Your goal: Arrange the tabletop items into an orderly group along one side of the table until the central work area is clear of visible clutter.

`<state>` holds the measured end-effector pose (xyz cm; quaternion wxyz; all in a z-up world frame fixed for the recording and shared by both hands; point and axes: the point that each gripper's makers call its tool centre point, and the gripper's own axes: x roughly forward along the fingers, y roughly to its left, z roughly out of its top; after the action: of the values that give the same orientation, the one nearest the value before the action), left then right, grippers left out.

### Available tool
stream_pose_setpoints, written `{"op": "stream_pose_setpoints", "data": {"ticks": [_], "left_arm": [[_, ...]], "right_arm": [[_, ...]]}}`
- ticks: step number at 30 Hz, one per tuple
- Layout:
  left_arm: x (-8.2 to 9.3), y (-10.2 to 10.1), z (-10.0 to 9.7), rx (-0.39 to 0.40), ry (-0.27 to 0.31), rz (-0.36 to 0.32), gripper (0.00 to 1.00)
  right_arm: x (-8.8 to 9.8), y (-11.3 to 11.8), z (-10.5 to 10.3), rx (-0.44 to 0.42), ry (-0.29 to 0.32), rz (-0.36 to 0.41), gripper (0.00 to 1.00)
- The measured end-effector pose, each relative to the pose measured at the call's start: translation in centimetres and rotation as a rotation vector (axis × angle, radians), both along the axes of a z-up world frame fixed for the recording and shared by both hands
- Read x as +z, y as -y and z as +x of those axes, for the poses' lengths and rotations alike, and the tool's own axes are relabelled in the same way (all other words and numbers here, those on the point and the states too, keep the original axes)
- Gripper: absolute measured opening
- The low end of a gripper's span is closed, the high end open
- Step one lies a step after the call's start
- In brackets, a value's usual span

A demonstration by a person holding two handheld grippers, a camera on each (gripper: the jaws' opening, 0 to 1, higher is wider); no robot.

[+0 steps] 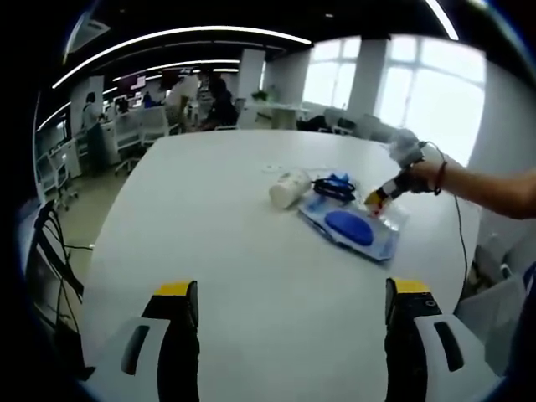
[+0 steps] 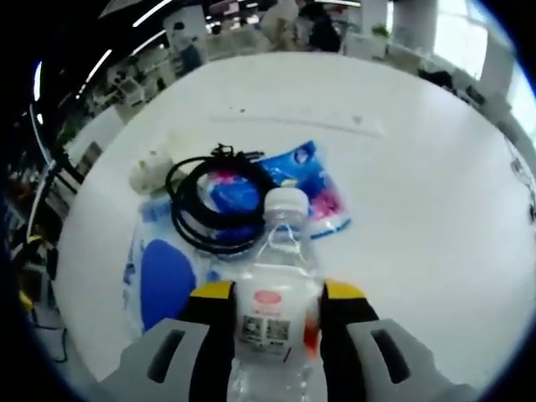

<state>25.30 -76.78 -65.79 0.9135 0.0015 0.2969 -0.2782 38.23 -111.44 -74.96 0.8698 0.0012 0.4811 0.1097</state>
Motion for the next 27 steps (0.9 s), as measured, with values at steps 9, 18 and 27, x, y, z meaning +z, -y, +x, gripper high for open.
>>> {"op": "stream_pose_setpoints", "data": {"ticks": [9, 18, 27], "left_arm": [[0.2, 0.3, -0.2, -0.010, 0.006, 0.003, 0.90], [0.4, 0.6, -0.4, -0.018, 0.005, -0.002, 0.90], [0.5, 0.7, -0.6, -0.023, 0.008, -0.001, 0.90]], "right_arm": [[2.5, -0.8, -0.7, 0.041, 0.081, 0.029, 0.34], [5.1, -2.7, -1.7, 0.090, 0.140, 0.054, 0.34], [7.0, -4.4, -2.2, 0.152, 0.179, 0.094, 0.34]]}}
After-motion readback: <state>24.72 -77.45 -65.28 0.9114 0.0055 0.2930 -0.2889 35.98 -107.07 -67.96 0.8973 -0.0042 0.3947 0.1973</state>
